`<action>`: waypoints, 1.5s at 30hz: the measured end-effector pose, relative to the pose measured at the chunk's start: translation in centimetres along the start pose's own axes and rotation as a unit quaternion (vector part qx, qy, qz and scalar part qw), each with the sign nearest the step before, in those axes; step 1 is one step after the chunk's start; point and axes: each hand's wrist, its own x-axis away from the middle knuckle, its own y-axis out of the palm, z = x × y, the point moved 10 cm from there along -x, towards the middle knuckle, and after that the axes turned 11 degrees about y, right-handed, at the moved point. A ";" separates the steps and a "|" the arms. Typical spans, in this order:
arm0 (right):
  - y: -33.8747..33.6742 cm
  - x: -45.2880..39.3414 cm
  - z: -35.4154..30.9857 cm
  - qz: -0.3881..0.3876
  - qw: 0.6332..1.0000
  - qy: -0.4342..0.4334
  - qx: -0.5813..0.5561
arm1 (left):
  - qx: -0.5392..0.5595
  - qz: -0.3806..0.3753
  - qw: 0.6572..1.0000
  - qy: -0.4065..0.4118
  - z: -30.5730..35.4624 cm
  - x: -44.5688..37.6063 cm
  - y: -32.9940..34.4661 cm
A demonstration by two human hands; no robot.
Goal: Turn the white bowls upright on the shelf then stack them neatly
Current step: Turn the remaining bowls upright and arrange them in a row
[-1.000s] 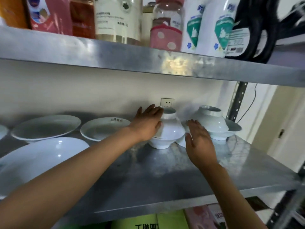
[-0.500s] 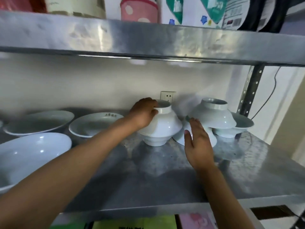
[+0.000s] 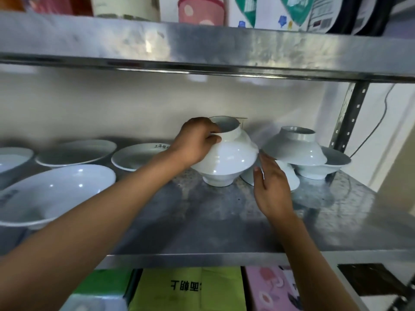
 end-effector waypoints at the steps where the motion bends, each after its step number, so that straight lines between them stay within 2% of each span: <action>1: -0.3 0.5 -0.1 -0.003 1.000 0.012 -0.024 | 0.001 0.006 1.000 0.000 0.3 0.4 -0.5; 6: -1.9 3.4 -2.2 -0.019 0.973 0.113 -0.199 | 0.002 0.039 0.999 0.020 1.5 3.0 -3.4; 14: -3.3 8.1 -6.5 -0.040 0.938 0.189 -0.289 | 0.060 0.138 0.989 0.015 2.3 9.7 -6.4; 17: -3.6 9.8 -7.4 -0.054 0.907 0.204 -0.364 | 0.100 0.152 0.983 0.009 2.9 12.2 -7.0; 23: -4.3 12.3 -8.0 -0.092 0.855 0.221 -0.460 | 0.240 0.120 0.962 -0.052 2.8 15.1 -6.6; 28: -4.1 11.7 -9.6 -0.149 0.765 0.234 -0.581 | 0.306 0.075 0.944 -0.096 3.0 16.6 -5.6; 30: -4.0 11.6 -10.1 -0.152 0.749 0.244 -0.597 | 0.297 0.042 0.949 -0.100 3.2 16.9 -5.0; 33: -4.0 11.5 -10.6 -0.154 0.775 0.235 -0.566 | 0.295 0.005 0.951 -0.095 3.6 17.7 -4.5; 37: -4.1 11.6 -11.7 -0.144 0.897 0.183 -0.376 | 0.190 0.049 0.971 -0.135 1.6 19.0 -7.2; 39: -3.3 11.9 -12.9 -0.157 0.935 0.134 -0.288 | 0.111 0.070 0.982 -0.138 0.7 19.4 -9.3; 42: -1.7 12.6 -14.4 -0.186 0.965 0.071 -0.169 | 0.020 0.062 0.993 -0.095 0.6 19.4 -11.1; 45: -0.5 13.6 -15.9 -0.201 0.977 0.013 -0.068 | -0.024 0.028 0.998 -0.042 0.7 19.6 -10.9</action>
